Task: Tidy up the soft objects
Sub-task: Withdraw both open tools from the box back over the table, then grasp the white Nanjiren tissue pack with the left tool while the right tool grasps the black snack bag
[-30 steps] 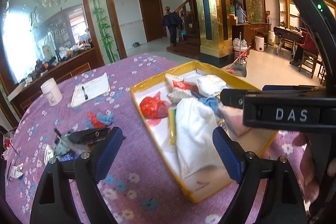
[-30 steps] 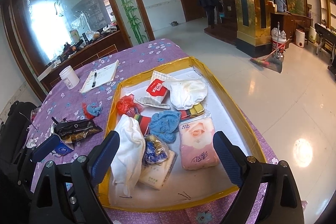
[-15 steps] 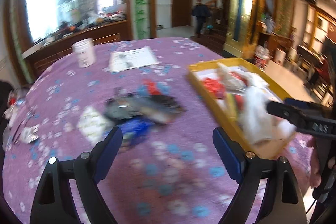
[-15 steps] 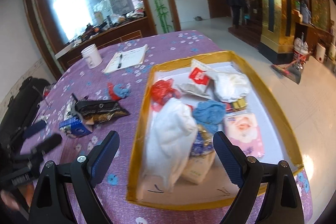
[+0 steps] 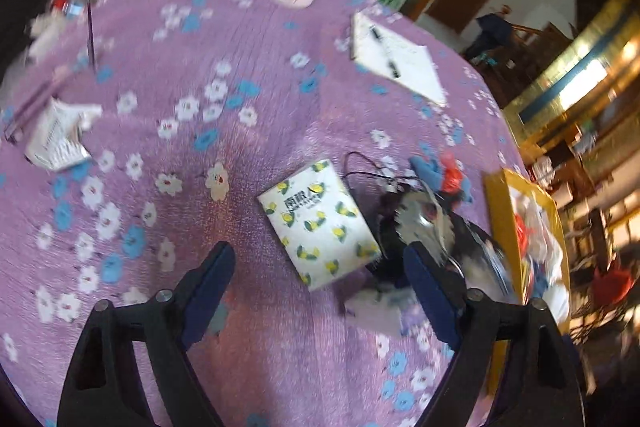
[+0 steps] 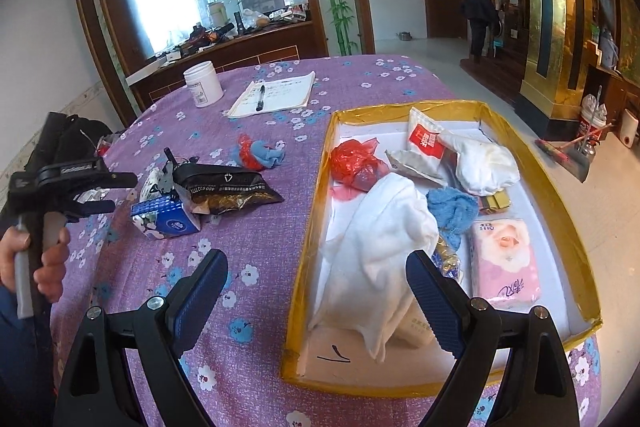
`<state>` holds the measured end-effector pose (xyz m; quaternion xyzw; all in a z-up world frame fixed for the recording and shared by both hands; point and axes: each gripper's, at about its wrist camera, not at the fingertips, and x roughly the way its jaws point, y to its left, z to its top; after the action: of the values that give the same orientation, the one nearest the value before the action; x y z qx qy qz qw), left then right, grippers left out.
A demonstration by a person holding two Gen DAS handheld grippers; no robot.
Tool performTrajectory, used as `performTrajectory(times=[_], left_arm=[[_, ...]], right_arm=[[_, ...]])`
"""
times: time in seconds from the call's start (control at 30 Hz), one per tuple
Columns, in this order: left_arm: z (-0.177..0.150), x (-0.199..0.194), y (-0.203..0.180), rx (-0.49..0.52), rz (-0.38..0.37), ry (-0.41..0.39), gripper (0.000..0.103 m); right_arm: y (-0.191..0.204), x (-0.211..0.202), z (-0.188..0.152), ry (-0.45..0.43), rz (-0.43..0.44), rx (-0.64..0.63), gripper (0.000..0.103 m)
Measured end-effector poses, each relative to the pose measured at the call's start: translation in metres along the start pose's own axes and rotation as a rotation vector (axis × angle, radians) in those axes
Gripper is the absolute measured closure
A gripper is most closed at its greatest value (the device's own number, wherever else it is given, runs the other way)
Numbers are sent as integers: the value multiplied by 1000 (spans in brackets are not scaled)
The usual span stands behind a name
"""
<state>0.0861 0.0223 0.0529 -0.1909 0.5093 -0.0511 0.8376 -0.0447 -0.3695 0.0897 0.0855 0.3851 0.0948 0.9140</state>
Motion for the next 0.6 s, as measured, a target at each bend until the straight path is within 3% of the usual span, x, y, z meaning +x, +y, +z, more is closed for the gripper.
performTrajectory(times=[0.3,0.33,0.4,0.6], left_arm=[[11,39,5,-94,-12,66,28],[12,41,5,-93,-2,62,29],[12,44,6,-74,20,44,45],[7,34,12,-44,24,17,47]], right_arm=[[-17,-1,-4,-2,2,40,10],[-17,-1,-4,-1,4,41,10],[-16,-1,-4,-1,7,37,10],[-9,1,-1,7,22,18,10]])
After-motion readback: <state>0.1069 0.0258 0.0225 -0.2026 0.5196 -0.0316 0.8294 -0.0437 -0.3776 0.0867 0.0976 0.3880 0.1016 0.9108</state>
